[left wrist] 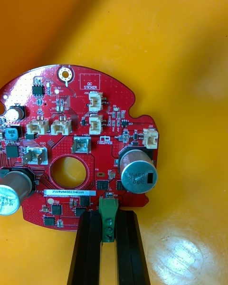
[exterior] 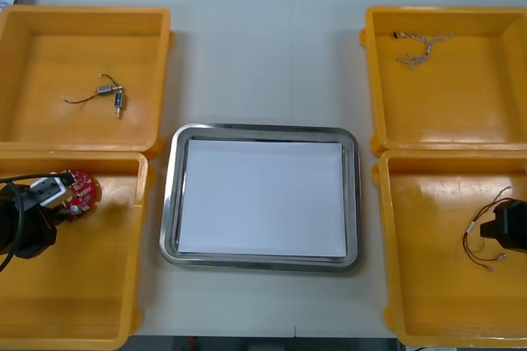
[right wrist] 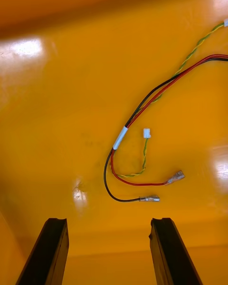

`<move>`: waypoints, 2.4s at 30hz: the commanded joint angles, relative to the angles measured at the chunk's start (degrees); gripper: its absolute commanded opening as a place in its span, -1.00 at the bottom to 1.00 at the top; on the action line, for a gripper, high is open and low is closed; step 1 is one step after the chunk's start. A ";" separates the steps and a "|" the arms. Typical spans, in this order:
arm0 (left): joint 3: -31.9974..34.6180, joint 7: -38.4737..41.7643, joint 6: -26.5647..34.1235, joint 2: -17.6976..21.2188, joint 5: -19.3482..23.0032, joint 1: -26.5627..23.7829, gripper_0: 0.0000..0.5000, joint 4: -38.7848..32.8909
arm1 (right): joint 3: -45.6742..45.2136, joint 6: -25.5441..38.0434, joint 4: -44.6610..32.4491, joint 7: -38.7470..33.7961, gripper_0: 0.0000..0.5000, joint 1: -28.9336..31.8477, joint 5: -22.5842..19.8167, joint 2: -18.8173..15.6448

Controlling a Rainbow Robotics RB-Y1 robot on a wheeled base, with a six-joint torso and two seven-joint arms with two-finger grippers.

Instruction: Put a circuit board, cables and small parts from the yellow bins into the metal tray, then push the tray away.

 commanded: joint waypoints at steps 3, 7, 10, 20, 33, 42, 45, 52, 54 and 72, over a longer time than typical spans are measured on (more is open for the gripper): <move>-0.53 -10.36 -0.58 -1.03 0.89 -0.67 -1.00 -0.40 | 2.33 1.24 0.05 -15.01 1.00 -2.77 2.29 0.66; 0.79 -10.36 0.12 -1.03 0.80 -0.58 -1.00 -0.40 | 3.39 1.42 -0.04 -20.46 1.00 -3.30 3.52 0.66; 2.99 -10.36 2.85 -1.03 1.59 -0.49 -1.00 -0.48 | 4.36 1.33 -0.04 -25.03 1.00 -3.74 4.57 0.74; 11.42 -10.36 13.66 -0.50 5.02 -0.40 -1.00 -1.01 | 6.73 -2.71 3.13 -29.34 1.00 -3.92 7.03 1.18; 17.31 -5.22 22.71 1.08 5.46 -0.32 -1.00 -6.55 | 9.63 -8.86 7.52 -28.55 1.00 -3.83 10.72 3.12; 18.63 10.52 29.83 2.49 3.88 -0.40 -1.00 -14.63 | 11.74 -11.50 9.81 -28.46 1.00 -3.83 12.30 3.47; 18.37 15.61 32.03 2.49 3.18 -1.11 -1.00 -16.66 | 11.74 -11.76 10.42 -28.28 1.00 -3.83 12.39 4.08; 17.31 26.25 39.06 2.93 1.59 -4.27 -1.00 -20.17 | 12.71 -13.87 12.27 -28.11 1.00 -3.83 12.39 4.44; 16.70 28.97 40.11 3.19 1.51 -5.06 -1.00 -20.79 | 12.88 -14.40 12.88 -28.02 1.00 -3.83 12.30 4.44; 5.45 54.81 42.75 6.09 -2.62 -12.53 -1.00 -27.03 | 14.29 -16.51 14.82 -27.76 1.00 -3.83 12.48 4.35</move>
